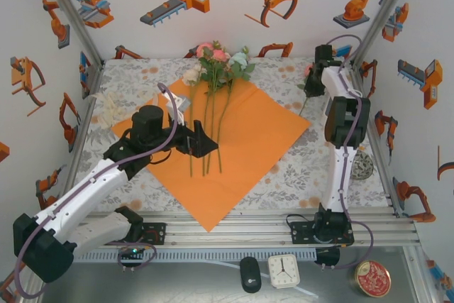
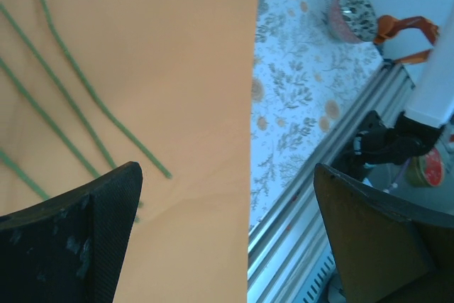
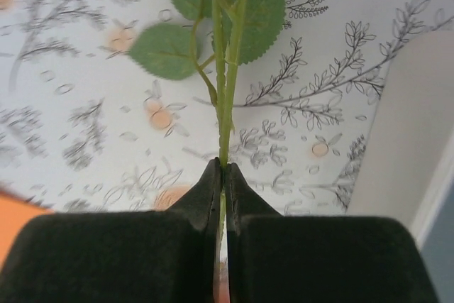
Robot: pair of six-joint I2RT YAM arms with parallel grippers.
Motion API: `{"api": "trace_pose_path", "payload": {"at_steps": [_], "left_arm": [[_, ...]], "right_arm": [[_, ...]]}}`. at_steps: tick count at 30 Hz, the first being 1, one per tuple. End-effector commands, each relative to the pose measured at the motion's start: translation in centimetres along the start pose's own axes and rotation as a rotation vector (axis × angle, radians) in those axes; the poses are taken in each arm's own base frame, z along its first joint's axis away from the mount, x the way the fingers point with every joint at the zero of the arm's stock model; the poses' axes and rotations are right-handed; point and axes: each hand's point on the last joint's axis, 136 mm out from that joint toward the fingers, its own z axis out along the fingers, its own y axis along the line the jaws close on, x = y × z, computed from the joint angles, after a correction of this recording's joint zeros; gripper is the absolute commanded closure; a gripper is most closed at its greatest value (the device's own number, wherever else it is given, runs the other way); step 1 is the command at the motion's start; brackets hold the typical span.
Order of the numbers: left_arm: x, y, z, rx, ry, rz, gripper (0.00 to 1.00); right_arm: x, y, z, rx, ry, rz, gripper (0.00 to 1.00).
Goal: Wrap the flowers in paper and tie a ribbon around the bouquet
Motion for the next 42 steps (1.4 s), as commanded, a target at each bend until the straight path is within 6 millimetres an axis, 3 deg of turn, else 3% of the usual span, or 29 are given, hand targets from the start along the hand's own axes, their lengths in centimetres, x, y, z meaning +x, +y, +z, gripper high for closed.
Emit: {"api": "trace_pose_path", "payload": {"at_steps": [1, 4, 7, 10, 13, 17, 18, 21, 23, 29, 32, 38, 42], "left_arm": [[-1.3, 2.8, -2.0, -0.218, -0.032, 0.034, 0.0], [-1.5, 4.9, -3.6, -0.343, -0.064, 0.026, 0.0], [-1.8, 6.3, -4.9, -0.407, -0.098, -0.003, 0.0], [-1.9, 7.4, -5.8, -0.438, -0.117, -0.043, 0.0], [-2.0, 7.9, -6.0, -0.431, -0.124, -0.08, 0.0], [-1.9, 7.9, -5.9, -0.418, -0.121, -0.1, 0.0], [-1.8, 7.9, -5.8, -0.416, -0.118, -0.103, 0.0], [-1.4, 8.0, -5.9, -0.414, -0.109, -0.112, 0.0], [-1.2, 7.9, -5.9, -0.408, -0.102, -0.117, 0.0], [-0.7, 8.0, -5.8, -0.4, -0.096, -0.127, 0.0], [-0.5, 8.2, -5.5, -0.401, -0.093, -0.135, 0.0], [-0.4, 8.3, -5.1, -0.392, -0.086, -0.144, 0.0], [-0.4, 8.4, -5.0, -0.391, -0.093, -0.151, 0.0]], "right_arm": [[-6.9, 2.7, -11.1, -0.093, -0.284, -0.059, 1.0], [-8.7, 4.0, -16.6, -0.123, -0.401, -0.093, 1.0], [-9.5, 6.9, -21.6, -0.152, -0.494, -0.177, 1.0], [-8.8, 12.0, -24.9, -0.312, -0.496, -0.204, 1.0], [-7.1, 18.3, -25.7, -0.557, -0.407, -0.117, 1.0], [-3.6, 27.2, -23.8, -0.653, -0.342, -0.163, 1.0], [-2.5, 29.1, -22.3, -0.655, -0.318, -0.158, 1.0], [-0.2, 33.7, -19.0, -0.708, -0.27, -0.12, 1.0], [1.3, 35.4, -16.4, -0.671, -0.269, -0.155, 1.0], [5.2, 36.7, -9.4, -0.588, -0.185, -0.157, 1.0], [7.3, 36.8, -7.4, -0.563, -0.138, -0.158, 1.0], [9.9, 35.4, -5.7, -0.5, -0.08, -0.174, 0.99], [11.7, 34.5, -5.4, -0.479, -0.054, -0.176, 0.92]]}}
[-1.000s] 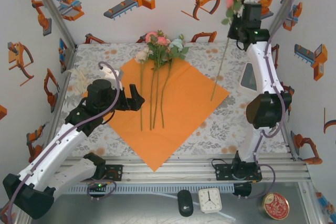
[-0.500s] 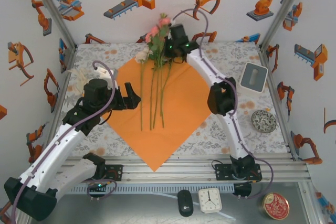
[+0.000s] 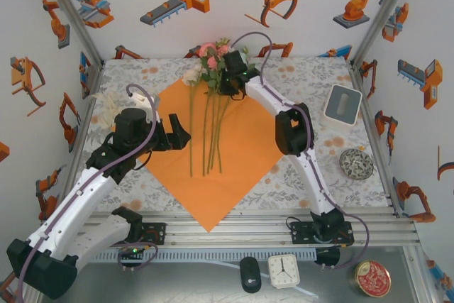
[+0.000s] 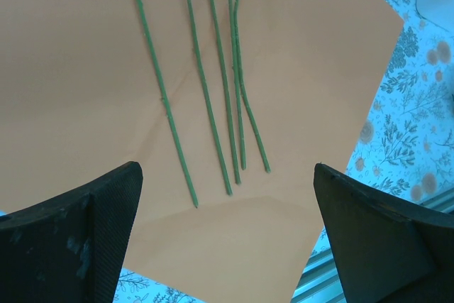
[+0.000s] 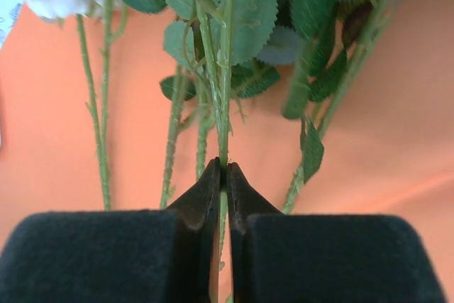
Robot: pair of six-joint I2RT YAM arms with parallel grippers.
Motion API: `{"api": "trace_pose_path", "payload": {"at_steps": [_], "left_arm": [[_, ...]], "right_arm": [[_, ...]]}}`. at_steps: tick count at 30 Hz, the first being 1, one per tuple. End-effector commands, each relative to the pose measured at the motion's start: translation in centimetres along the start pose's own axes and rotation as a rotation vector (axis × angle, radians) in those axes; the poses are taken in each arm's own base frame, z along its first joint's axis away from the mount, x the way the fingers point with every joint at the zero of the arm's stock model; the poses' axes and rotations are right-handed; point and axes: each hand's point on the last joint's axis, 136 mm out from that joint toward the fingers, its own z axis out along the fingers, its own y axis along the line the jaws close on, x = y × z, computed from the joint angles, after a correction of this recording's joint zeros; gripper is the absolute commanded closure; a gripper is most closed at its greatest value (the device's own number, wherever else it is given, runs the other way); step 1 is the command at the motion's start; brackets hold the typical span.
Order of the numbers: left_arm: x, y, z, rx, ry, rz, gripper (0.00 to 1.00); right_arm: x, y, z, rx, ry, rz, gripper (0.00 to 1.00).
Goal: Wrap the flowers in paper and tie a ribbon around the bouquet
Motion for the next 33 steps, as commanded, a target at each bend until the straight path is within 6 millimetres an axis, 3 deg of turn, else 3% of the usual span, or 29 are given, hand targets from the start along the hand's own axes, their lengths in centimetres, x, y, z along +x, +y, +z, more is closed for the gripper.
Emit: {"api": "trace_pose_path", "payload": {"at_steps": [1, 4, 7, 14, 16, 18, 21, 25, 29, 31, 33], "left_arm": [[0.0, -0.3, 0.2, 0.023, -0.006, -0.026, 0.0], [0.0, -0.4, 0.2, 0.033, -0.003, -0.031, 0.0], [0.2, -0.3, 0.3, 0.032, 0.003, -0.031, 0.0], [0.2, 1.2, -0.4, -0.058, -0.004, -0.059, 0.0], [0.2, 2.2, -0.8, -0.115, -0.008, -0.085, 0.0], [0.2, 3.6, -1.2, -0.19, -0.015, -0.127, 0.0], [0.5, 5.9, -1.8, -0.306, -0.023, -0.203, 0.01], [2.1, 6.9, -1.9, -0.326, -0.005, -0.274, 0.01], [4.6, 6.9, -1.2, -0.29, 0.054, -0.289, 0.01], [6.0, 6.9, -0.9, -0.284, 0.098, -0.296, 0.01], [7.5, 7.3, -0.7, -0.296, 0.141, -0.318, 0.01]], "right_arm": [[-0.3, 0.8, -2.1, 0.004, -0.034, 0.008, 0.92], [0.1, 0.8, -2.5, -0.005, -0.027, 0.011, 0.9], [-1.0, 1.8, -3.9, -0.03, -0.043, -0.02, 0.78], [-5.1, 2.9, -10.8, 0.005, -0.168, -0.079, 0.54], [-5.3, 2.6, -13.3, 0.033, -0.179, -0.081, 0.52], [-4.3, 2.0, -15.8, 0.049, -0.172, -0.049, 0.53], [-0.3, 0.2, -20.8, 0.073, -0.187, 0.114, 0.54], [10.3, -3.4, -25.2, 0.128, -0.154, 0.337, 0.52], [20.9, -5.0, -26.6, 0.158, -0.042, 0.504, 0.5], [24.7, -4.5, -26.5, 0.129, -0.01, 0.547, 0.48], [27.2, -4.9, -26.3, 0.16, 0.007, 0.548, 0.45]]}}
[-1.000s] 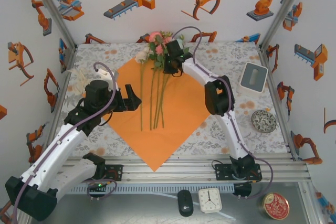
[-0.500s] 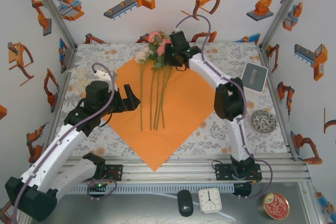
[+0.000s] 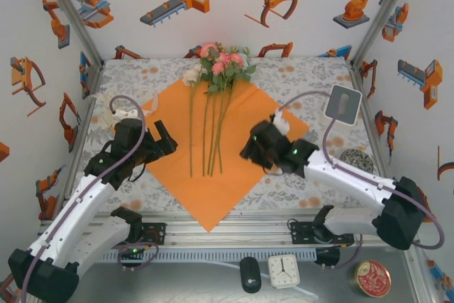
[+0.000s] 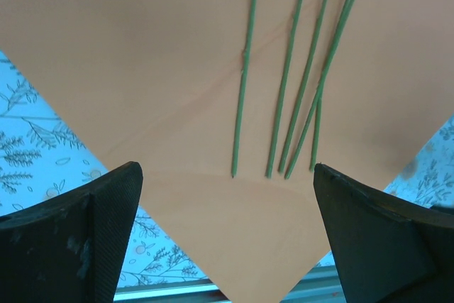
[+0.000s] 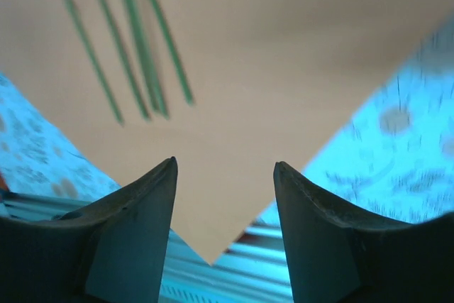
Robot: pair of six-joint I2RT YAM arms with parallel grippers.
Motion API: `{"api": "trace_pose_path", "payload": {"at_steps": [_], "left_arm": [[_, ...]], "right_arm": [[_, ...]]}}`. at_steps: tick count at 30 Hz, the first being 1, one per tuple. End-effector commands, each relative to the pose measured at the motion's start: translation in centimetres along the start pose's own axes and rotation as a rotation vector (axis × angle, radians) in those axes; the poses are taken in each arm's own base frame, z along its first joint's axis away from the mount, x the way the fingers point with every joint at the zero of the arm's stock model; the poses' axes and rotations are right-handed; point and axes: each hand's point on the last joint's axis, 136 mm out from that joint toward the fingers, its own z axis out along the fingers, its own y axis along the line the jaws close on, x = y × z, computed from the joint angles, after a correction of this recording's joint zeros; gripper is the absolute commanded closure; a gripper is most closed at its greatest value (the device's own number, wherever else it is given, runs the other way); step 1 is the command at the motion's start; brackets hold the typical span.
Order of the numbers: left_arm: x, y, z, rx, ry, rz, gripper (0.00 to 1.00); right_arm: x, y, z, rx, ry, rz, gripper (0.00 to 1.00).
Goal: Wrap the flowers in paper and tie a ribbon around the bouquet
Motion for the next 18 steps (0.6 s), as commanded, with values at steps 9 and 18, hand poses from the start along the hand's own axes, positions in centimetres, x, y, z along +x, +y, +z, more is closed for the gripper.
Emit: {"api": "trace_pose_path", "payload": {"at_steps": [9, 18], "left_arm": [[8.0, 3.9, 1.8, -0.123, 0.222, -0.17, 0.03], [10.4, 4.4, 2.4, -0.128, 0.265, -0.175, 0.03]], "right_arm": [[4.5, -3.4, 3.3, 0.101, 0.004, 0.168, 0.4], [6.6, -3.8, 6.3, 0.122, 0.029, 0.182, 0.46]]}}
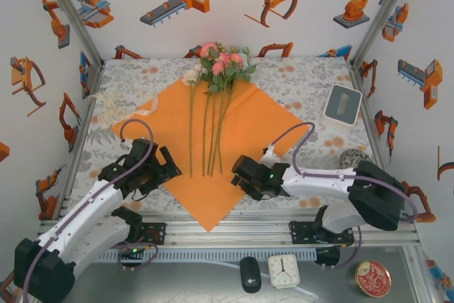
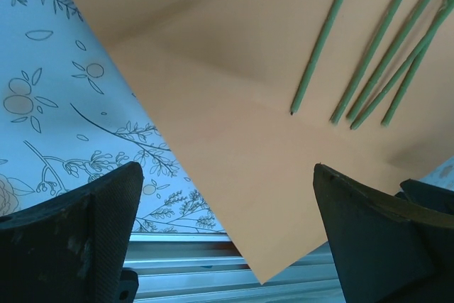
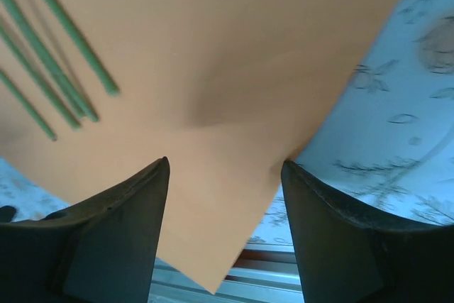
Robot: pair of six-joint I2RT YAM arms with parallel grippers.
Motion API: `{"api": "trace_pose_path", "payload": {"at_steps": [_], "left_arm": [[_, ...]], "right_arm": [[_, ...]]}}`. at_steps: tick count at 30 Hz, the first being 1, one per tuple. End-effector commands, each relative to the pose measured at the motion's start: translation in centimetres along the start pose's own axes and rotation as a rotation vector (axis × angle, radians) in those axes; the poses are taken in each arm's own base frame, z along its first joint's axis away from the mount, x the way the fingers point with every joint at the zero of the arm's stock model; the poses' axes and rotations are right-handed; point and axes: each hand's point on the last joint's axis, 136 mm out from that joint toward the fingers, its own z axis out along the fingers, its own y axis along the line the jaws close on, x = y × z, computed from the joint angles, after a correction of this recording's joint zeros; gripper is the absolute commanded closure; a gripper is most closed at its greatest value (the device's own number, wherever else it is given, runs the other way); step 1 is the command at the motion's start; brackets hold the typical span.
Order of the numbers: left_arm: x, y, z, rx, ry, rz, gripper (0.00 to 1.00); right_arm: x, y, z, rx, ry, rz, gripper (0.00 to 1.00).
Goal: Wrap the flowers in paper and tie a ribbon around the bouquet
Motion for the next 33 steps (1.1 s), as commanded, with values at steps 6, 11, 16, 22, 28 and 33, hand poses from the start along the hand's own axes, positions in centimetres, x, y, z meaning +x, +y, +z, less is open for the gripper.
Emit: {"api": "trace_pose_path", "payload": {"at_steps": [6, 11, 16, 22, 28, 33], "left_arm": [[0.9, 0.0, -0.2, -0.012, 0.01, 0.01, 0.03], [0.5, -1.7, -1.5, -0.005, -0.008, 0.163, 0.03], [2.3, -6.8, -3.2, 0.195, 0.011, 0.449, 0.04], [7.3, -12.6, -6.7, 0.534, 0.052, 0.762, 0.04], [8.1, -11.3, -5.7, 0.366, -0.045, 1.026, 0.03], [8.3, -11.6, -5.4, 0.213, -0.178, 1.339, 0.0]], "right_arm": [[-1.2, -0.3, -0.3, -0.03, -0.089, 0.019, 0.96], [-2.6, 1.4, -2.3, -0.085, -0.126, 0.004, 1.0], [-4.8, 2.1, -3.1, -0.09, -0.133, 0.079, 1.0], [-7.2, 1.4, -3.2, -0.06, -0.127, 0.176, 1.0], [-8.6, 1.4, -3.6, -0.062, -0.133, 0.194, 1.0], [-8.8, 1.2, -3.5, -0.058, -0.125, 0.19, 1.0]]}}
